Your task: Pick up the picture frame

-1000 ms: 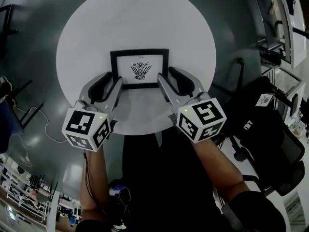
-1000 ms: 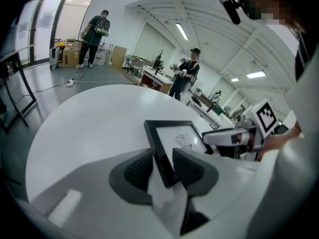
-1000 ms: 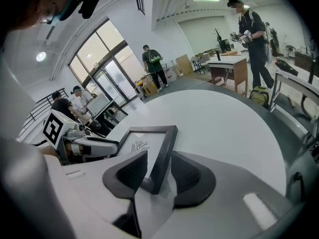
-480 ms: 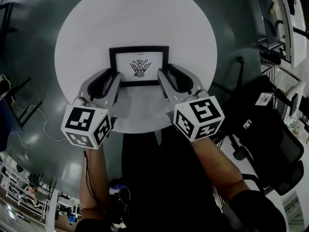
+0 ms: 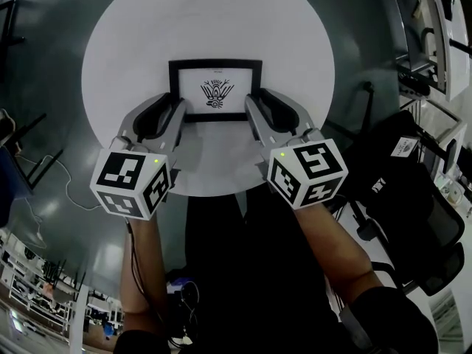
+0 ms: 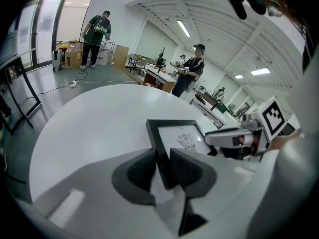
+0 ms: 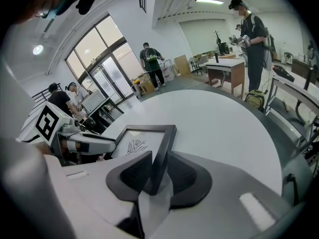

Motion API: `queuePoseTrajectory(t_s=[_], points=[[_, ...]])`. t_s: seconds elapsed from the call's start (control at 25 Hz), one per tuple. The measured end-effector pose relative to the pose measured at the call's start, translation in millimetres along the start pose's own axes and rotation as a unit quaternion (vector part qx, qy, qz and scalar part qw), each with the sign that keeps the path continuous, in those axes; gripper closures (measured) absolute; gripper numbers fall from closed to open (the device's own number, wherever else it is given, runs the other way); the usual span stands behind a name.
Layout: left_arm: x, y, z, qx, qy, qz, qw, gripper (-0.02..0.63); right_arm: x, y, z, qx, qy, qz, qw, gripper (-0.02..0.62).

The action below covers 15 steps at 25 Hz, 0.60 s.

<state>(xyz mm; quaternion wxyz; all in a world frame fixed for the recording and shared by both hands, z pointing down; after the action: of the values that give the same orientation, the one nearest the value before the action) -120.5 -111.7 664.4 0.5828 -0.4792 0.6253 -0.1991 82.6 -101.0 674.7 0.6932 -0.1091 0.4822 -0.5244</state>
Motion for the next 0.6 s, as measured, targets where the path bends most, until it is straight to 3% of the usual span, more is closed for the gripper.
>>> queuePoseTrajectory(t_s=[0.6], points=[[18, 43, 11, 0.011, -0.019, 0.042, 0.9989, 0.514, 18, 31, -28, 0.008, 0.016, 0.039, 0.999, 0.505]])
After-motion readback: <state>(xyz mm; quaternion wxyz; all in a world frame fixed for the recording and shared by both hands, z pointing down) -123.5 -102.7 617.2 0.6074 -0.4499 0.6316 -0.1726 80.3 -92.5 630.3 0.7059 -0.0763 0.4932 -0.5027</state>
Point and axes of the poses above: the fingertips, and each gripper's own axes: y backward along the fingers, z to its right, x out of its top, the point moved 7 cm from there along y, backward along the fingers, and after that the axes turned 8 degrees about x, right-handed, at the moved point
